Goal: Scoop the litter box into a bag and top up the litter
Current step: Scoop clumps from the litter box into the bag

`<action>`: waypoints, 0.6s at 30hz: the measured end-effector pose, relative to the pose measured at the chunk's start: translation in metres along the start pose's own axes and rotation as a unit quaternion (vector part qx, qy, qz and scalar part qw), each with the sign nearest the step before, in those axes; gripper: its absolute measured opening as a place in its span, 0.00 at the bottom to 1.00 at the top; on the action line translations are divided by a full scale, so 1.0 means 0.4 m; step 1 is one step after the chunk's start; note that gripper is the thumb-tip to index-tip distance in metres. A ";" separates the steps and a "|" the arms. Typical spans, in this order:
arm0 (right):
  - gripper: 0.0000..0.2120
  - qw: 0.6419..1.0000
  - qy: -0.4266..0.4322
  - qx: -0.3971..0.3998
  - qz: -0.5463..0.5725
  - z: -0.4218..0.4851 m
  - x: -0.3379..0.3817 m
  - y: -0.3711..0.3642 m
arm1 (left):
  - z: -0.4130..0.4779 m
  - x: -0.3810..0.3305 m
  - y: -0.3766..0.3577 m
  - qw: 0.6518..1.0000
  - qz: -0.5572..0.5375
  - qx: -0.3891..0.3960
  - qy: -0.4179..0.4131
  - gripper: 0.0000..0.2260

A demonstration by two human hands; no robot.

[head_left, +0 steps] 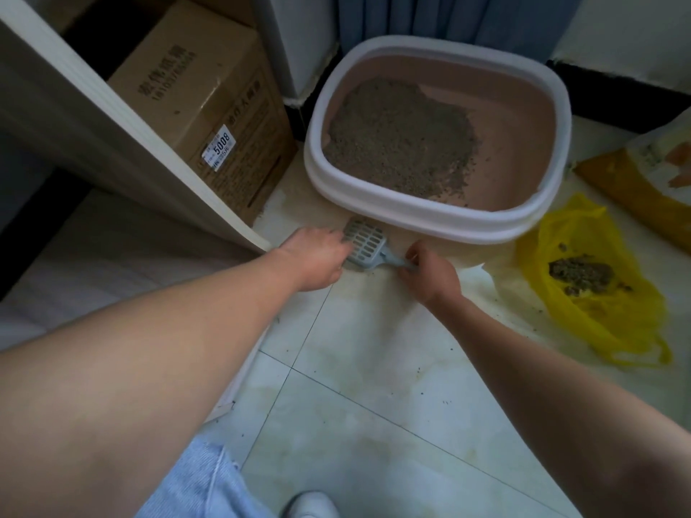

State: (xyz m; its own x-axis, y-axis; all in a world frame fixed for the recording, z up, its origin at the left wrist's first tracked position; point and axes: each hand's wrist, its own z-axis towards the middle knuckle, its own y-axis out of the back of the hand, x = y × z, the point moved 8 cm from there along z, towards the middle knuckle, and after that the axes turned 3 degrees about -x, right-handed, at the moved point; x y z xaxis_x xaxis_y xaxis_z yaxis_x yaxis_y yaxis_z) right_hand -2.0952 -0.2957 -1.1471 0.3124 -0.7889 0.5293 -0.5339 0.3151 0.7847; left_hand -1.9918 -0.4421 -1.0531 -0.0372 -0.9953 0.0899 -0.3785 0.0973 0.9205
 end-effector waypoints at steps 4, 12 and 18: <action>0.06 0.998 0.037 -0.027 -0.043 -0.007 0.006 -0.005 | 0.000 -0.010 -0.005 1.000 0.018 -0.008 -0.007 0.15; 0.07 0.988 0.047 -0.084 -0.117 -0.004 0.001 0.000 | 0.009 -0.040 -0.003 0.999 0.024 -0.030 -0.037 0.13; 0.08 0.985 0.067 -0.084 -0.133 -0.020 0.004 0.016 | 0.027 -0.054 0.011 0.998 0.012 -0.037 -0.041 0.14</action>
State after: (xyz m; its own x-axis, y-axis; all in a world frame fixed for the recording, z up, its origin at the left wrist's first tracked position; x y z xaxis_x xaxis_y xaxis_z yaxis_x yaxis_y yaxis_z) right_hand -2.0917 -0.2908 -1.1385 0.5309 -0.7817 0.3272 -0.2851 0.1988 0.9377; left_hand -2.0026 -0.4203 -1.0551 -0.1222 -0.9891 0.0827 -0.3067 0.1168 0.9446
